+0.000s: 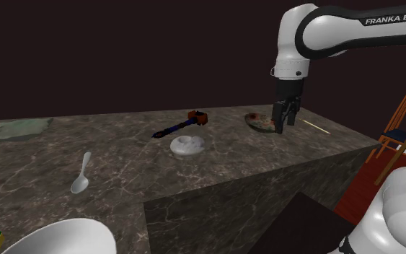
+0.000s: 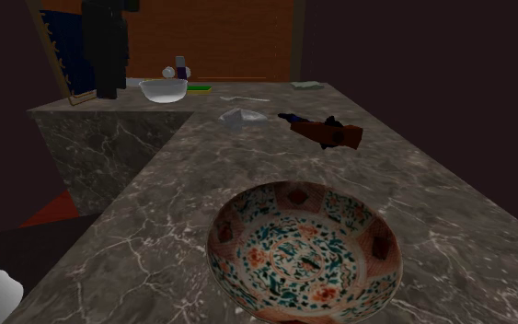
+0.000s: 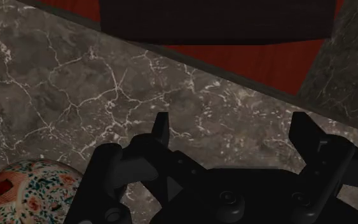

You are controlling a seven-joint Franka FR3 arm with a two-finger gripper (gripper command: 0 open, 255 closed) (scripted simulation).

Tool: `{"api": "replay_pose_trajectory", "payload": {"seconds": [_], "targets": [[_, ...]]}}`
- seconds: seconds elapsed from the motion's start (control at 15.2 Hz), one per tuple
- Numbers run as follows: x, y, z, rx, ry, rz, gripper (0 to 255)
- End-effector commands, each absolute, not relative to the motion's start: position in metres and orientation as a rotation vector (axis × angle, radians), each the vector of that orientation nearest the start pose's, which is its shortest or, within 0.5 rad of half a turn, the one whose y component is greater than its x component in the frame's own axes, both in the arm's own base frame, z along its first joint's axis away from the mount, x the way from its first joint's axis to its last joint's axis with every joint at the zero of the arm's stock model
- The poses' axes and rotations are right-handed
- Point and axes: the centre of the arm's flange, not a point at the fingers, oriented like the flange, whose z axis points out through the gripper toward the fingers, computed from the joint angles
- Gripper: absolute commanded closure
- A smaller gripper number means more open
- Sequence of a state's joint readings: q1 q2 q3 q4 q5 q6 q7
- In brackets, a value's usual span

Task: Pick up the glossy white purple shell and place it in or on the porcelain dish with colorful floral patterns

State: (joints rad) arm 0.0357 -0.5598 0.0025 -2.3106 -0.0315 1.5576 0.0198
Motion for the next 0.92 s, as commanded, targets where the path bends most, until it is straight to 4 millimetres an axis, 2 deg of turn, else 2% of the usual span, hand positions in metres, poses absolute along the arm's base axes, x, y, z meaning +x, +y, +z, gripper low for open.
{"api": "replay_pose_trajectory", "payload": {"seconds": [0.0, 0.4, 0.86], "targets": [[0.386, 0.025, 0.531, -3.174, -0.112, 0.287, 0], [0.45, 0.066, 0.523, -3.189, -0.346, 0.235, 0], [0.516, 0.125, 0.515, -3.183, -0.622, 0.171, 0]]}}
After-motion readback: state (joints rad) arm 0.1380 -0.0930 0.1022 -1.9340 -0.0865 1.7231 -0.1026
